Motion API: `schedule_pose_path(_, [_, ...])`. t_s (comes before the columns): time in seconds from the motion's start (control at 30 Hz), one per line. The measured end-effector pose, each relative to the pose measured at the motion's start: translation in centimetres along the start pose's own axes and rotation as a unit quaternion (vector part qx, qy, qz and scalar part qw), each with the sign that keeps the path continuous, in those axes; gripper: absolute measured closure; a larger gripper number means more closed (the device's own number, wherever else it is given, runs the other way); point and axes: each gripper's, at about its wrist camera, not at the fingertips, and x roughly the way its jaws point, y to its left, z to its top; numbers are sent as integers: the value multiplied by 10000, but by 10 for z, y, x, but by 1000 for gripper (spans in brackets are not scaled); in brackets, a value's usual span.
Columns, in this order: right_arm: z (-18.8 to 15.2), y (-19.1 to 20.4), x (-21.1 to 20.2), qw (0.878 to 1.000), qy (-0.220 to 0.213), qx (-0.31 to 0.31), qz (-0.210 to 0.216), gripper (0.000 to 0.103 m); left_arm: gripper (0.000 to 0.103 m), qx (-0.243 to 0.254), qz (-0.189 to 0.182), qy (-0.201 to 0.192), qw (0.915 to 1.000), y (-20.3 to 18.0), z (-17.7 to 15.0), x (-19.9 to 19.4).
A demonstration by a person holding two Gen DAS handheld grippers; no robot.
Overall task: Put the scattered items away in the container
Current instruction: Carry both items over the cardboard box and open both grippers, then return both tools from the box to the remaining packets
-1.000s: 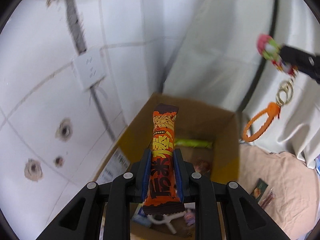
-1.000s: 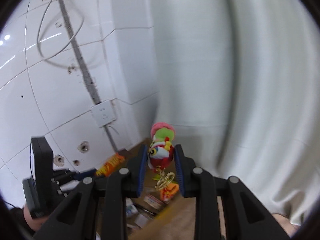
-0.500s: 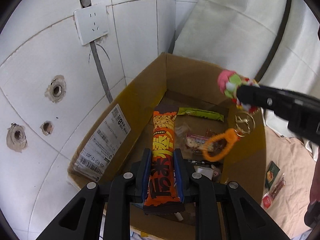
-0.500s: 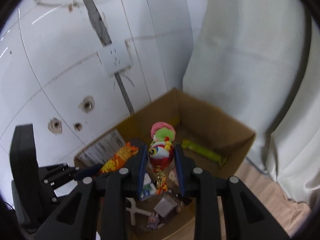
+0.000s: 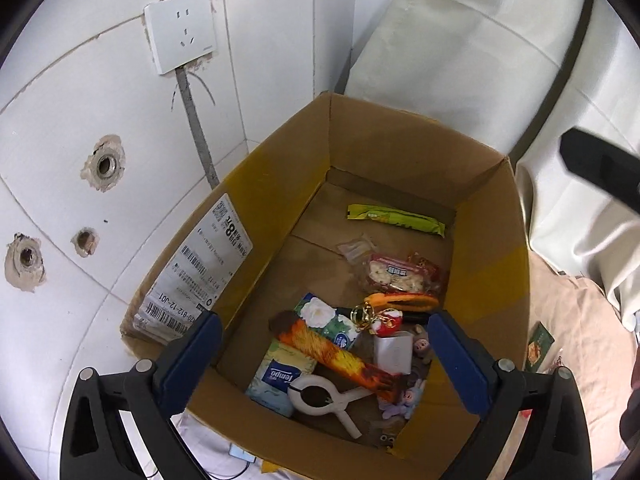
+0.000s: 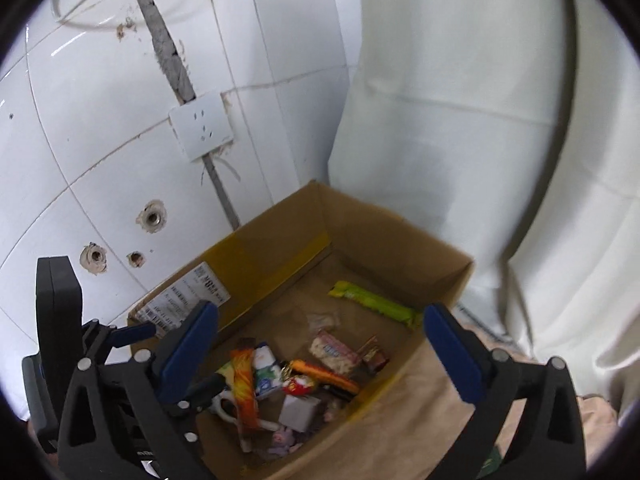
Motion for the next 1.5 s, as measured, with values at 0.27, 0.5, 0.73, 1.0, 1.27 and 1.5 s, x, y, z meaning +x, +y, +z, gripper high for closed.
schedule_pose_path(0.27, [0, -36, -47, 9971, -645, 209, -334, 0, 0, 210, -258, -479, 9983, -24, 18, -29])
schedule_pose_path(0.5, [-8, -98, -114, 9888, -911, 637, -997, 0, 0, 562, -731, -856, 9921, -83, 44, -70])
schedule_pose_path(0.73, [-33, -144, -174, 9757, -974, 805, -1789, 0, 0, 859, -1151, -1340, 9805, -150, 47, -95])
schedule_pose_path(1.0, [-85, -181, -207, 9662, -757, 1211, -2147, 0, 0, 1161, -1424, -1486, 9717, -210, 16, -85])
schedule_pose_path(1.27, [-148, -197, -201, 9588, -295, 1719, -2245, 0, 0, 2042, -1534, -519, 9654, -259, -35, -8])
schedule_pose_path(1.5, [-208, -200, -172, 9496, 350, 2243, -2162, 0, 0, 2605, -1420, -203, 9547, -276, -78, 43])
